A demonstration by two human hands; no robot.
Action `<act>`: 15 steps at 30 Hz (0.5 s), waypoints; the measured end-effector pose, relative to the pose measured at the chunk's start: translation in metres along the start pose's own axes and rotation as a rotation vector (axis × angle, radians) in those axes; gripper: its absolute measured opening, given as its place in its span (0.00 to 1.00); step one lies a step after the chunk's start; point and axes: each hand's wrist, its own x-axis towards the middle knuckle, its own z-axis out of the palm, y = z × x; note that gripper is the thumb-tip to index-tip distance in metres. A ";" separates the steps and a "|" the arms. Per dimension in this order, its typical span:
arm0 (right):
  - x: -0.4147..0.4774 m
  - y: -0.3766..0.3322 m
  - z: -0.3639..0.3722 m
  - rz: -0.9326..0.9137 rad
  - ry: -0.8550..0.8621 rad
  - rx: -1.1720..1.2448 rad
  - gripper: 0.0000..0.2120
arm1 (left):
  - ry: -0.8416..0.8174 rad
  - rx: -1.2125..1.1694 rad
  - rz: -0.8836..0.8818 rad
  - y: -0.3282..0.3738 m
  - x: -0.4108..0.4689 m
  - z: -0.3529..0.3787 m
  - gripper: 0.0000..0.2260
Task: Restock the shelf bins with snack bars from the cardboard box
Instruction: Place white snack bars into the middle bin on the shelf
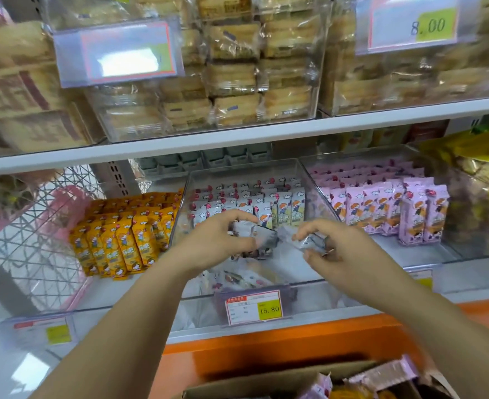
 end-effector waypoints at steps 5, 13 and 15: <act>-0.003 -0.005 0.001 -0.090 0.288 -0.031 0.06 | 0.069 -0.336 -0.069 0.005 -0.001 0.005 0.09; -0.004 -0.003 -0.006 -0.002 0.423 -0.045 0.16 | 0.322 -0.730 -0.208 0.011 -0.004 0.013 0.14; -0.004 0.000 -0.007 0.026 0.435 -0.039 0.17 | 0.350 -0.804 -0.208 0.012 -0.005 0.014 0.14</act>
